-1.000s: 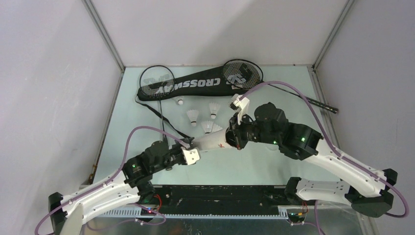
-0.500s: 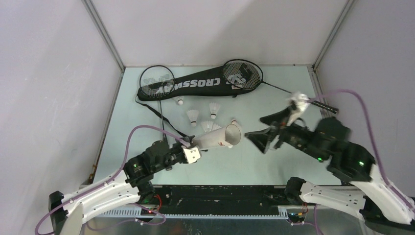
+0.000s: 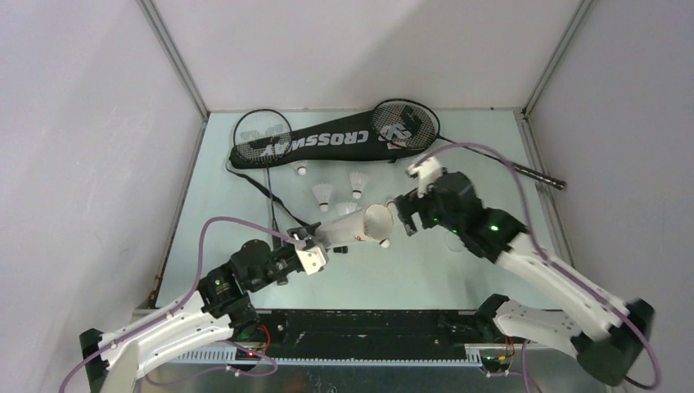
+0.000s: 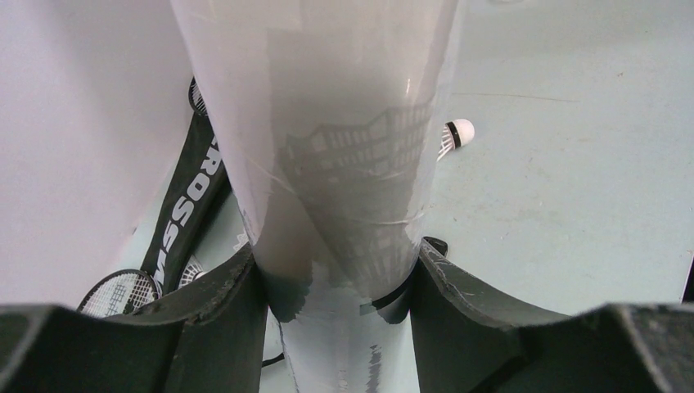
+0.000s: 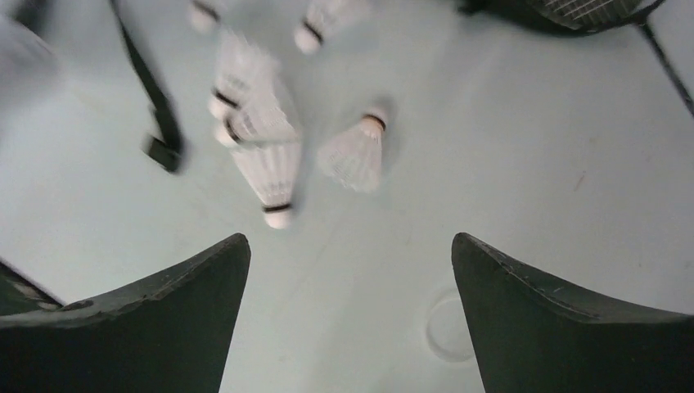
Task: Pack up the badminton gear
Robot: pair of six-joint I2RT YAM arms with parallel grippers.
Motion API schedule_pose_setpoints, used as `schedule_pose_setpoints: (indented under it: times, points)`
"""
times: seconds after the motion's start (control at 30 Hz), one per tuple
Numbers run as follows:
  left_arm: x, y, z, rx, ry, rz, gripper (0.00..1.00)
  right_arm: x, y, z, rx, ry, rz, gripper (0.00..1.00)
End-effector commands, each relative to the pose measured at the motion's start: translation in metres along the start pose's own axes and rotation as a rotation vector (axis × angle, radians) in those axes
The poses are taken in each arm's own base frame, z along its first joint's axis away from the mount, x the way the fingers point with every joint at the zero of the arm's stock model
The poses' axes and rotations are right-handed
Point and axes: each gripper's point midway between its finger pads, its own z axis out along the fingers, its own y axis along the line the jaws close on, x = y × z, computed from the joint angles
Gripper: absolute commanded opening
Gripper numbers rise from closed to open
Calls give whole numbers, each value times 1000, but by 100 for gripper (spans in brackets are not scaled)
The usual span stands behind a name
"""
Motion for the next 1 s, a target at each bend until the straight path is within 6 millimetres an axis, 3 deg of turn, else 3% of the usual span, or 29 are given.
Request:
schedule_pose_setpoints:
  times: [0.0,0.03,0.07,0.13,0.33,0.57,0.73,0.83,0.93,0.97]
  points:
    - [-16,7,0,-25,-65,-9,0,18,9,57,-154,-34,-316,97]
    - [-15,7,0,-25,-58,-13,0,20,13,71,-194,-57,-441,99]
    - [-14,7,0,-26,-55,-14,0,42,19,83,-255,-18,-489,99]
    - [-14,6,0,-30,-59,-10,0,48,20,103,-278,-36,-593,99]
    - [-10,8,2,-38,-38,-10,0,69,12,151,-278,-1,-657,98]
    - [-5,9,2,-50,-9,-18,0,93,-13,174,-279,114,-672,88]
    - [-4,9,3,-54,-9,-16,0,106,-18,176,-334,158,-659,72]
    - [-2,8,5,-48,-1,-11,0,111,-21,185,-323,178,-660,53]
    - [0,8,8,-42,14,-9,0,109,-29,194,-281,187,-663,44]
    - [1,8,8,-43,18,-8,0,107,-30,197,-273,178,-663,36]
